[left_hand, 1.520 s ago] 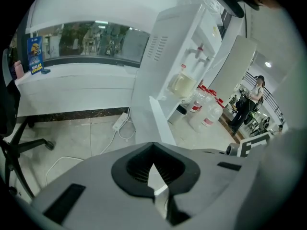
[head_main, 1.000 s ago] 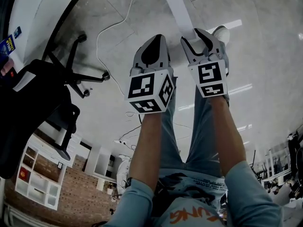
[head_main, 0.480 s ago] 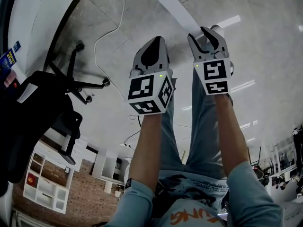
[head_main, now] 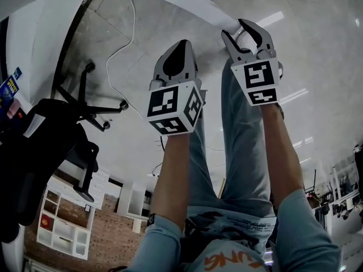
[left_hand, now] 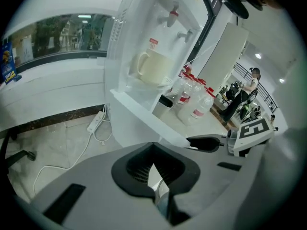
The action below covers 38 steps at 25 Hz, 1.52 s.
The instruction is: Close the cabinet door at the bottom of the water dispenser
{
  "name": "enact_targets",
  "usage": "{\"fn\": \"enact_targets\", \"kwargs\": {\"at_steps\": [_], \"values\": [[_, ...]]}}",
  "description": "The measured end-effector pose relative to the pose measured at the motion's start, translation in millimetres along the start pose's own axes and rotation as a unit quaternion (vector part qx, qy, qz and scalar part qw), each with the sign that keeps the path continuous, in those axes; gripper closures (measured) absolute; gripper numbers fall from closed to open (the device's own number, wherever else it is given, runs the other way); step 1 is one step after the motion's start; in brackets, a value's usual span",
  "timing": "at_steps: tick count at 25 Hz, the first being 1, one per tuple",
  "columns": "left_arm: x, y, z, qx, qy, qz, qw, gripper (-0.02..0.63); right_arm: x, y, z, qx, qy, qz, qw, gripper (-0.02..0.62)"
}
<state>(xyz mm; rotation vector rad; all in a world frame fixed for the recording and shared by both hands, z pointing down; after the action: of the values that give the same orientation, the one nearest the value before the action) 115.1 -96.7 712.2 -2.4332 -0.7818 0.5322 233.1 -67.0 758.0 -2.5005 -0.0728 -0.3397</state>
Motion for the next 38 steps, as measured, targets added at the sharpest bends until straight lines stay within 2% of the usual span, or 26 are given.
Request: {"fn": "enact_targets", "kwargs": {"at_steps": [10,19,21,38], "values": [[28.5,30.0,-36.7,0.002,-0.009,-0.013,0.9999,0.598,54.5,34.2,-4.9,0.02,-0.001,0.015,1.0,0.39],[51.8,72.8,-63.1,0.034,0.004,-0.005,0.9994,0.598,90.7,63.9,-14.8,0.038,0.017,0.025,0.999,0.391],[54.1,79.5,-66.0,0.038,0.007,-0.008,0.9992,0.598,99.4,72.3,-18.1,0.047,0.012,0.013,0.999,0.42],[56.1,97.1,-84.4,0.051,0.044,0.011,0.9977,0.598,140.2,150.3,-55.1,0.083,0.028,0.037,0.995,0.453]]}}
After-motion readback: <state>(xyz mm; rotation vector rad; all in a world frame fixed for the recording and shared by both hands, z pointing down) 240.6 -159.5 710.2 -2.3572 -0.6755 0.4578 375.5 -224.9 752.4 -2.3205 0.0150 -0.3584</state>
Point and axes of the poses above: the fingertips, and each gripper's own axes: z backward along the fingers, x to its right, y out of its top, the point moved 2 cm from there along z, backward along the fingers, and after that the axes turned 14 degrees about -z, right-handed, at the moved point
